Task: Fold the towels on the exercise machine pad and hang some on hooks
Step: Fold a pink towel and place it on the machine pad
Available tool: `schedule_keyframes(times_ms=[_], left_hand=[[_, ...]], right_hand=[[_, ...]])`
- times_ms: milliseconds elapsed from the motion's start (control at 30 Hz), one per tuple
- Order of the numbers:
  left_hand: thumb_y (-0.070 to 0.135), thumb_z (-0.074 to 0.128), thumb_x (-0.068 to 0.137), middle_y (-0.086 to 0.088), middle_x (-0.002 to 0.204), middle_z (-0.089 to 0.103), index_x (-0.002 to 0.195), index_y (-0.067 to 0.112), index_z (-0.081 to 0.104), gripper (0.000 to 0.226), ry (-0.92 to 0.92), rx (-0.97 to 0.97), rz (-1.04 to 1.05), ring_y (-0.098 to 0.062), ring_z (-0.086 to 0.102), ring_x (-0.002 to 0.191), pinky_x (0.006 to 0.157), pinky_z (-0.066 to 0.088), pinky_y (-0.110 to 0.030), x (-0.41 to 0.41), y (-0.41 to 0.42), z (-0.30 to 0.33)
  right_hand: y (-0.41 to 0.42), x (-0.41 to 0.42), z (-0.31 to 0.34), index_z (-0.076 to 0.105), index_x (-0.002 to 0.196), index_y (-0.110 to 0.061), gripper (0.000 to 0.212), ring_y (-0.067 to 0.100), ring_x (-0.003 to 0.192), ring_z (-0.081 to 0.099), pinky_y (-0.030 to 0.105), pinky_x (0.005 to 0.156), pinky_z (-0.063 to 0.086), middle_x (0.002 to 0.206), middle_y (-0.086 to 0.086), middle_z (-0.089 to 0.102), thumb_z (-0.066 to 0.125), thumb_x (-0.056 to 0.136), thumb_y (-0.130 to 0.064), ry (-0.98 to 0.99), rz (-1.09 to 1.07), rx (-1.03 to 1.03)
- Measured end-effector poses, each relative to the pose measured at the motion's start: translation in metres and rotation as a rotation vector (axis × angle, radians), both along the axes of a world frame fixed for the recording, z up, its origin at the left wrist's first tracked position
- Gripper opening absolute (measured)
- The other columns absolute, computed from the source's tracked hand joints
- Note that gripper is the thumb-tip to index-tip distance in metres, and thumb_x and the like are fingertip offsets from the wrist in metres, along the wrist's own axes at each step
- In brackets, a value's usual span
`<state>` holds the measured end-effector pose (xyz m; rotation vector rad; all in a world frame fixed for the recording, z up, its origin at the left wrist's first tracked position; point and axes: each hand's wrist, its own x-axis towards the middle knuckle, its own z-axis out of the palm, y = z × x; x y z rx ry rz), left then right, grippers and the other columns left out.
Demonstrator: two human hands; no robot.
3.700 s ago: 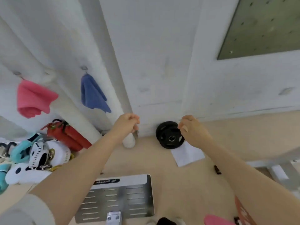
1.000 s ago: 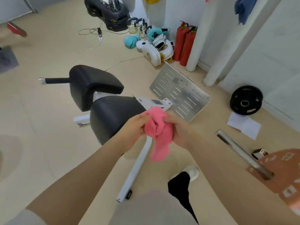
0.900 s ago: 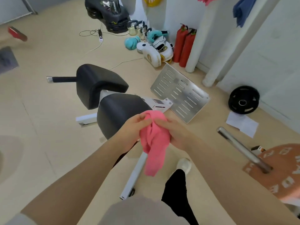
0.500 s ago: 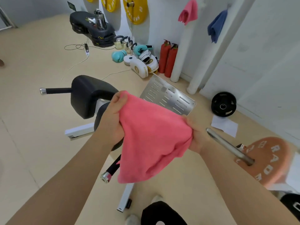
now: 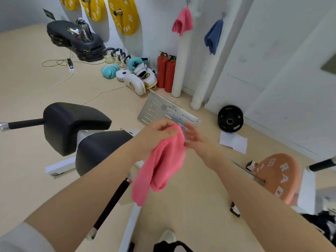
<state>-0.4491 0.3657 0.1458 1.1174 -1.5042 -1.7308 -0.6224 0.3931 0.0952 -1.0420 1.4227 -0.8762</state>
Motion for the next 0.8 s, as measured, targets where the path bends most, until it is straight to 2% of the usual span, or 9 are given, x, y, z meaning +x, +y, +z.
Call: schedule_keyframes(times_ms=[133,233,300,400,500,567,667,733,800], left_hand=[[0.010,0.059,0.086,0.017,0.074,0.064,0.078,0.027,0.063,0.019,-0.148,-0.371,0.032,0.005,0.054,0.074,0.072,0.042,-0.008,-0.001,-0.010,0.011],[0.012,0.059,0.087,0.007,0.080,0.060,0.082,0.026,0.059,0.014,-0.159,-0.439,0.026,-0.002,0.052,0.076,0.072,0.041,-0.012,0.005,-0.020,0.010],[0.020,0.061,0.086,0.001,0.084,0.058,0.085,0.024,0.056,0.006,-0.161,-0.361,0.026,-0.006,0.051,0.075,0.071,0.042,-0.017,0.008,-0.025,0.003],[0.026,0.064,0.083,0.001,0.087,0.062,0.093,0.018,0.056,0.016,-0.209,-0.275,-0.020,-0.005,0.057,0.076,0.071,0.045,-0.016,0.014,-0.031,-0.012],[0.038,0.058,0.075,-0.013,0.102,0.068,0.106,0.009,0.061,0.043,-0.280,-0.215,-0.125,-0.025,0.064,0.093,0.085,0.051,-0.041,0.027,-0.034,-0.027],[0.042,0.057,0.073,-0.017,0.103,0.068,0.106,0.006,0.062,0.049,-0.297,-0.170,-0.152,-0.027,0.064,0.094,0.087,0.049,-0.047,0.038,-0.038,-0.035],[0.048,0.051,0.073,-0.014,0.102,0.068,0.098,0.009,0.062,0.048,-0.414,-0.163,-0.195,-0.029,0.063,0.099,0.091,0.049,-0.046,0.055,-0.054,-0.055],[0.053,0.046,0.073,-0.018,0.097,0.066,0.094,0.006,0.060,0.053,-0.506,-0.161,-0.200,-0.030,0.061,0.091,0.087,0.048,-0.041,0.068,-0.070,-0.073],[0.039,0.048,0.085,-0.013,0.078,0.060,0.079,0.009,0.058,0.032,-0.559,-0.105,-0.117,-0.024,0.052,0.078,0.073,0.042,-0.033,0.084,-0.082,-0.080]], right_hand=[[-0.020,0.012,0.042,0.054,0.122,-0.009,0.048,0.017,0.111,0.056,0.034,0.099,0.043,0.115,0.006,0.062,0.055,0.076,0.001,-0.040,0.296,-0.185],[-0.023,0.027,0.046,0.069,0.094,-0.027,0.026,0.000,0.076,0.059,0.022,0.072,0.048,0.078,-0.013,0.067,0.058,0.086,-0.005,0.219,0.243,-0.312],[-0.022,0.035,0.050,0.067,0.082,-0.027,0.030,-0.009,0.062,0.056,0.008,0.062,0.043,0.066,-0.016,0.063,0.055,0.086,0.001,0.171,0.083,-0.347],[-0.027,0.042,0.055,0.062,0.074,-0.023,0.035,-0.009,0.063,0.057,0.005,0.062,0.043,0.066,-0.015,0.063,0.047,0.088,0.006,0.000,-0.176,-0.369],[-0.038,0.049,0.060,0.065,0.069,-0.018,0.035,0.005,0.064,0.062,0.019,0.067,0.050,0.062,-0.009,0.067,0.044,0.094,-0.006,-0.306,-0.349,-0.317],[-0.045,0.056,0.068,0.065,0.066,-0.016,0.037,0.014,0.065,0.064,0.030,0.075,0.052,0.061,-0.001,0.069,0.044,0.096,-0.017,-0.524,-0.467,-0.246],[-0.052,0.066,0.077,0.059,0.076,-0.014,0.027,0.008,0.064,0.066,0.024,0.073,0.053,0.061,-0.003,0.068,0.046,0.096,-0.026,-0.621,-0.681,-0.211],[-0.054,0.072,0.081,0.061,0.086,-0.012,0.027,0.015,0.086,0.068,0.028,0.088,0.052,0.080,0.003,0.070,0.047,0.095,-0.034,-0.680,-0.744,-0.176],[-0.054,0.076,0.084,0.061,0.095,-0.009,0.031,0.021,0.105,0.064,0.033,0.098,0.048,0.096,0.008,0.068,0.047,0.095,-0.036,-0.759,-0.831,-0.186]])
